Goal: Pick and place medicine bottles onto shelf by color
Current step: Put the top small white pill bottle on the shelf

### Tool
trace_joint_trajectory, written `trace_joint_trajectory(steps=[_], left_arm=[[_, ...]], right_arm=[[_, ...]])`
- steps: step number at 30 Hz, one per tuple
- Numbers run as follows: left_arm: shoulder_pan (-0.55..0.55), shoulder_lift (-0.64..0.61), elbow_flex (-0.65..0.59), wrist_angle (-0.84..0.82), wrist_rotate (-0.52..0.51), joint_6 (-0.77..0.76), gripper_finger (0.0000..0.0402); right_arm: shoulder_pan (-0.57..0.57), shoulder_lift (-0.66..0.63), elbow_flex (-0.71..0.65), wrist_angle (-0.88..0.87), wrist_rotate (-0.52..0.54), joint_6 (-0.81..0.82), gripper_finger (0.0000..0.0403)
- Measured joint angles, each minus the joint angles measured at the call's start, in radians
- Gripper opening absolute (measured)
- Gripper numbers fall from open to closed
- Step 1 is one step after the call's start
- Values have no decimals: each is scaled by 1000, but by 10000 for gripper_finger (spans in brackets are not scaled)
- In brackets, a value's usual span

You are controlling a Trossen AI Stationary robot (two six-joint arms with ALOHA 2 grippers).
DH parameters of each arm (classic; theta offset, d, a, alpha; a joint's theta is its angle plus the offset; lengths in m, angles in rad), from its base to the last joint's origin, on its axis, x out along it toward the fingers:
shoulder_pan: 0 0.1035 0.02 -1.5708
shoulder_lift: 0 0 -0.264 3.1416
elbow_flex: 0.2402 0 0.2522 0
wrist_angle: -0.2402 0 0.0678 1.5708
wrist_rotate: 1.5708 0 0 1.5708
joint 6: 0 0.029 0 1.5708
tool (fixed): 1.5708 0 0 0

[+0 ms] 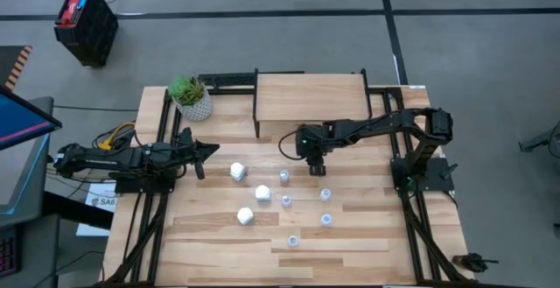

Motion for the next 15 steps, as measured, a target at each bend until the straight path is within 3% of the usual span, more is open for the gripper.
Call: trace_joint_trajectory(steps=[10, 15], left_arm=[[0, 0, 0, -1, 1, -12, 0], [0, 0, 0, 0, 2, -12, 0]], right_arm=[[9, -34, 0, -27, -1, 157, 146], [7, -157, 0, -121, -30, 203, 153]])
